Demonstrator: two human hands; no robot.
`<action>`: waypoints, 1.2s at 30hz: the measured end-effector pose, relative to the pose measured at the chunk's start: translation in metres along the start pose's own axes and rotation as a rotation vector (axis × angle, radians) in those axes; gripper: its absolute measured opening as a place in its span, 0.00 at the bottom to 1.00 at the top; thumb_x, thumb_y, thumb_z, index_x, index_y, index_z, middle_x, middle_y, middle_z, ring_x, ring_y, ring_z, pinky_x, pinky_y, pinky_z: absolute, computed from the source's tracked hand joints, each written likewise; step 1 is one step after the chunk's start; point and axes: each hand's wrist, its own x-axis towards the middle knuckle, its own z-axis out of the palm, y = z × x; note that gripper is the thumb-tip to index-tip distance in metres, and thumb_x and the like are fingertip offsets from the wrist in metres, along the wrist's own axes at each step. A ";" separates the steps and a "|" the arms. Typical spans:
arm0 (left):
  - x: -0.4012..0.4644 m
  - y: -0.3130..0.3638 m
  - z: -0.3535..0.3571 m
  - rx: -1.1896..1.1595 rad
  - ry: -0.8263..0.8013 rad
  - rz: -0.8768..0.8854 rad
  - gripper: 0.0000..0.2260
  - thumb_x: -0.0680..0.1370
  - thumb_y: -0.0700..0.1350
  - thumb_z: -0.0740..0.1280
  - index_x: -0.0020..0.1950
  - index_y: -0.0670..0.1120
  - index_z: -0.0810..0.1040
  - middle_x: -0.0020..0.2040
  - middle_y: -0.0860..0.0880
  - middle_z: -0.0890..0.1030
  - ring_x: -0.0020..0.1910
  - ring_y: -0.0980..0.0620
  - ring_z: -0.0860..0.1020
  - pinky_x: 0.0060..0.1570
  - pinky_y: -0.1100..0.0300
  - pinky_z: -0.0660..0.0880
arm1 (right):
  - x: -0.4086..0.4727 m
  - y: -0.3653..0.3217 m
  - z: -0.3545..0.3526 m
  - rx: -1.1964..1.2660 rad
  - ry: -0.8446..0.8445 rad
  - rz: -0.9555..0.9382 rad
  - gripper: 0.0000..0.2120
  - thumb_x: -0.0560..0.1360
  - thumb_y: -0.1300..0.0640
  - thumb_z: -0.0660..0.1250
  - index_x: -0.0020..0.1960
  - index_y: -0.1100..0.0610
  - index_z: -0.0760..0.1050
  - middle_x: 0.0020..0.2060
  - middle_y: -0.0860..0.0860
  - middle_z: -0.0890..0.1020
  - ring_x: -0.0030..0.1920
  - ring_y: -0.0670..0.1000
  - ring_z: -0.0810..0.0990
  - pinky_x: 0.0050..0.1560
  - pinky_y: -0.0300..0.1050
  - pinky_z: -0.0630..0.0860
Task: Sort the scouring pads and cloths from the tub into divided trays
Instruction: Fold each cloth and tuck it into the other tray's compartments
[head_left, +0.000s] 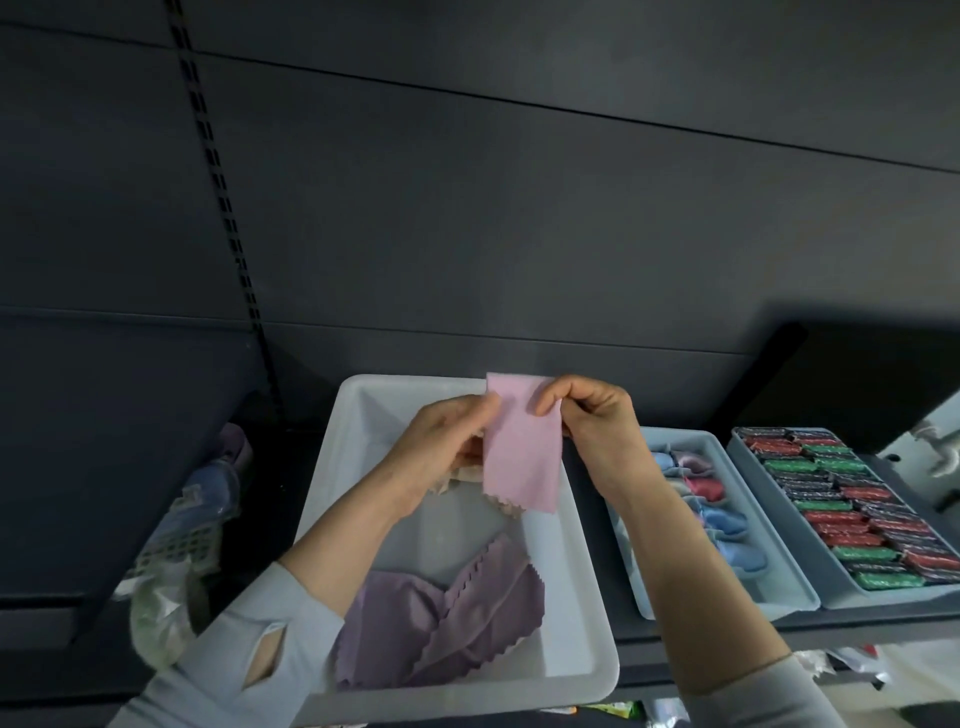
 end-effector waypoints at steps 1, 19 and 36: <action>-0.001 -0.003 0.001 0.023 0.002 0.014 0.10 0.80 0.47 0.65 0.56 0.42 0.80 0.50 0.41 0.83 0.44 0.52 0.82 0.43 0.59 0.79 | 0.001 0.001 -0.001 0.029 0.008 -0.003 0.28 0.73 0.79 0.54 0.33 0.52 0.81 0.37 0.49 0.83 0.38 0.46 0.78 0.40 0.37 0.73; 0.009 -0.008 0.000 -0.391 0.129 -0.218 0.07 0.78 0.30 0.63 0.55 0.36 0.76 0.37 0.43 0.83 0.32 0.52 0.82 0.30 0.59 0.80 | -0.020 0.034 0.000 -0.257 -0.057 -0.160 0.04 0.75 0.63 0.71 0.44 0.57 0.84 0.58 0.47 0.78 0.55 0.48 0.80 0.53 0.53 0.79; -0.008 -0.009 0.021 0.020 0.025 0.216 0.17 0.74 0.34 0.71 0.50 0.58 0.78 0.45 0.44 0.82 0.43 0.41 0.80 0.45 0.37 0.78 | -0.019 0.035 0.011 -0.030 0.119 0.171 0.14 0.70 0.65 0.76 0.48 0.56 0.71 0.37 0.54 0.78 0.37 0.50 0.76 0.38 0.42 0.75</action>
